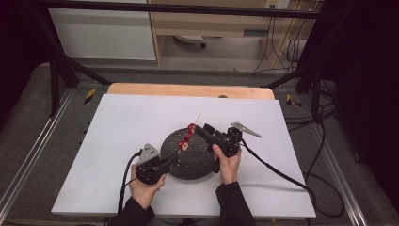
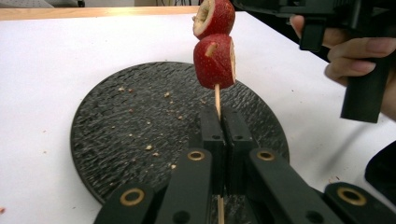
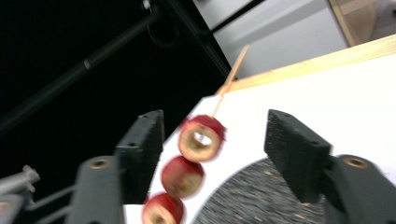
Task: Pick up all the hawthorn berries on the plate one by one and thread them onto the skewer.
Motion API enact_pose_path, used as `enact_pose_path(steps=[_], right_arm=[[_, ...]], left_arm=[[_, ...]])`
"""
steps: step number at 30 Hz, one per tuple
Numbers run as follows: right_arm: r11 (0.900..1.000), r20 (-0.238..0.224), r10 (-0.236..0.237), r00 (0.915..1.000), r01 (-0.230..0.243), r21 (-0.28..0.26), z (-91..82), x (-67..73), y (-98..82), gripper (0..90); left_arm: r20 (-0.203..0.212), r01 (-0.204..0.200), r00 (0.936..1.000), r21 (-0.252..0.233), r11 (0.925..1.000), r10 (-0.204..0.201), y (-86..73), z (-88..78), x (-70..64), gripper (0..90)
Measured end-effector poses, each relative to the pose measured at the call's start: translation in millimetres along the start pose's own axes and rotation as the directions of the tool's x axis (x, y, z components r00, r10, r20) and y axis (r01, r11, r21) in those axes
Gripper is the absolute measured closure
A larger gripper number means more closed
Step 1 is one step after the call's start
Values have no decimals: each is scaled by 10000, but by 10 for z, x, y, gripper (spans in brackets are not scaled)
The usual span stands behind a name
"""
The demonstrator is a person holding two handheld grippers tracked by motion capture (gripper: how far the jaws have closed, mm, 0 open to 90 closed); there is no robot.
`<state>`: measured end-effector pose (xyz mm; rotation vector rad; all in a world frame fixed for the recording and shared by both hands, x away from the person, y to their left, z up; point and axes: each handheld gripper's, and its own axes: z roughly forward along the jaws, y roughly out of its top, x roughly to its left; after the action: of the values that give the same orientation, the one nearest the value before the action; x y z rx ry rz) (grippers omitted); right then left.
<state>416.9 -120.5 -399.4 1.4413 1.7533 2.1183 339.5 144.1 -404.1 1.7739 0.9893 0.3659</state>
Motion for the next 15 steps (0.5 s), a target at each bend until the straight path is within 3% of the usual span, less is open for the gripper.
enact_pose_path(steps=[3,8,15], right_arm=[[9968,284,-515,9983,496,634,-36,-18,29,273],[9788,651,-1369,9884,1249,1621,-112,-72,45,159],[9247,1025,-2629,9594,2202,3107,-270,-204,36,48]], left_arm=[[13,-22,10000,19,10000,22,-2,-29,35,886],[-12,-77,10000,53,10000,77,2,-85,89,886],[-61,-193,9998,268,9995,194,27,-149,166,886]])
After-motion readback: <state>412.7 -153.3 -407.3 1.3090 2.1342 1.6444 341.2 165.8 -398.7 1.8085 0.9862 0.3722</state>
